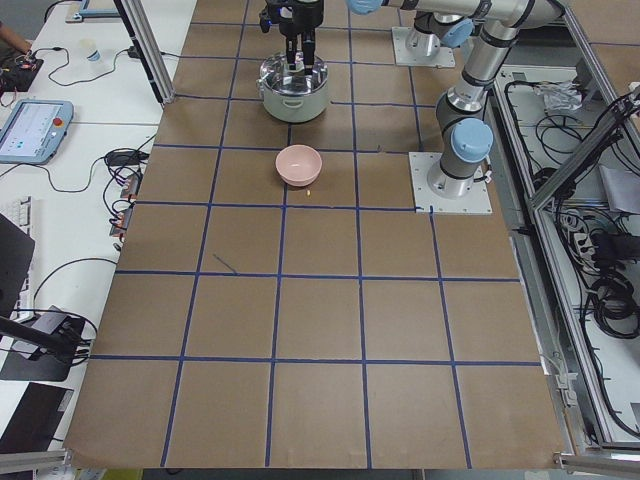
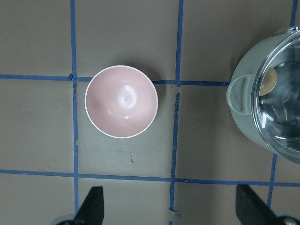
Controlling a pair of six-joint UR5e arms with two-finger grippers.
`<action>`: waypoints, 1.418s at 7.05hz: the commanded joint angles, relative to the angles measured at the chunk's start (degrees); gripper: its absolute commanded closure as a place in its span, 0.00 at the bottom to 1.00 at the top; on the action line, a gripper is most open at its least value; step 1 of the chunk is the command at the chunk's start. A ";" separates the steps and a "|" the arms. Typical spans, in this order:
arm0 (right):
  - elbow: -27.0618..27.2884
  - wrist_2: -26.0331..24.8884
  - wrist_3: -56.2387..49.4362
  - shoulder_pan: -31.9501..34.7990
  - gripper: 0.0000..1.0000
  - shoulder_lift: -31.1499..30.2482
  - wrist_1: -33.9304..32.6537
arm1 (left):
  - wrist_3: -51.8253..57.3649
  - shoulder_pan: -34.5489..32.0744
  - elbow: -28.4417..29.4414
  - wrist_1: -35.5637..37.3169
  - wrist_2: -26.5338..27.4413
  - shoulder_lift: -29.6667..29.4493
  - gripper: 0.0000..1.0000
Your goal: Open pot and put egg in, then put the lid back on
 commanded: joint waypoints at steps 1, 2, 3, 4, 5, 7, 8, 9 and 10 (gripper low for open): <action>-0.49 -0.20 -0.12 0.00 0.00 -0.42 0.15 | -0.08 -0.01 0.00 0.01 -0.07 0.00 0.00; -1.02 -0.11 -0.38 -0.44 0.00 -0.95 0.85 | -0.08 -0.01 0.00 0.01 -0.07 0.00 0.00; -1.20 0.41 -0.64 -1.22 0.00 -3.91 2.60 | 0.00 -0.01 0.00 0.01 -0.07 0.00 0.00; -1.29 -0.20 -2.82 -3.67 0.00 -7.25 8.79 | -0.08 -0.01 0.00 0.01 -0.07 0.00 0.00; -0.76 -0.11 -5.37 -7.26 0.00 -12.33 13.99 | -0.08 -0.09 0.00 0.01 -0.07 0.00 0.00; -0.06 0.41 -14.15 -16.65 0.00 -20.25 20.79 | -0.08 -0.09 0.00 0.01 -0.07 0.00 0.00; 1.16 0.59 -17.84 -19.49 0.00 -22.90 20.98 | 0.00 -0.01 0.00 0.01 -0.07 0.00 0.00; 1.35 0.68 -20.14 -19.60 0.00 -23.97 20.46 | 0.00 0.08 0.00 0.01 -0.16 0.00 0.00; 1.18 0.24 -19.90 -19.86 0.00 -24.15 20.72 | 0.00 0.26 0.08 0.01 -0.16 0.00 0.00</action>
